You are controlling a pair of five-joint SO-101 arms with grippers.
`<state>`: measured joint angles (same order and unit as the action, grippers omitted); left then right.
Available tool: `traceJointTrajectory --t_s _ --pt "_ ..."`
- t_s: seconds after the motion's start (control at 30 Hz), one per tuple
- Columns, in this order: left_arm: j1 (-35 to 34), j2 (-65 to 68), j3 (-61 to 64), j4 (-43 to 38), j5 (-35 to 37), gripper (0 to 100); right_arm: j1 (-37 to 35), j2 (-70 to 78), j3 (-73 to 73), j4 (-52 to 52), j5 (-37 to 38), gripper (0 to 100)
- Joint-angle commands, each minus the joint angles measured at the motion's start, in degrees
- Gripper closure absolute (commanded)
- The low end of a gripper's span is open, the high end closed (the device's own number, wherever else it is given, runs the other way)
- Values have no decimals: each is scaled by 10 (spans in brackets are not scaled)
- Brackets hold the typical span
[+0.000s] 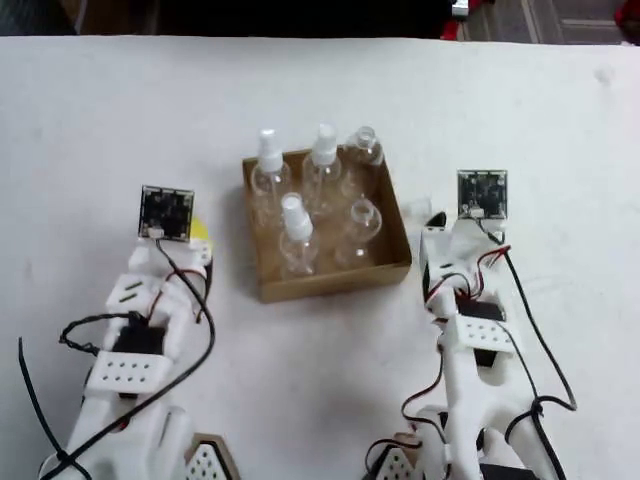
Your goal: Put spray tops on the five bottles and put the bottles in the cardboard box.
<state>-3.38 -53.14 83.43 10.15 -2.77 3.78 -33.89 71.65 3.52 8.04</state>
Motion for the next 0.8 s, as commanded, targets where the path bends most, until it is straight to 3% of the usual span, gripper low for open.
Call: traceJointTrajectory --t_s 0.0,0.1,0.17,0.37,0.47,0.63,0.77 --pt "7 0 -4 -17 1 965 5 -13 -2 -7 21 741" --pt "7 0 -4 -17 1 965 5 -13 -2 -7 26 889" --pt "7 0 -4 -18 1 965 5 -16 -2 -7 25 934" --pt "7 0 -4 -16 1 965 4 -12 -2 -7 24 734" --pt "7 0 -4 -16 1 965 0 -12 -2 -7 27 710" --pt "7 0 -4 -15 1 965 1 -15 -2 1 29 996" --pt "7 0 -4 -15 1 965 0 -14 -3 4 24 817"
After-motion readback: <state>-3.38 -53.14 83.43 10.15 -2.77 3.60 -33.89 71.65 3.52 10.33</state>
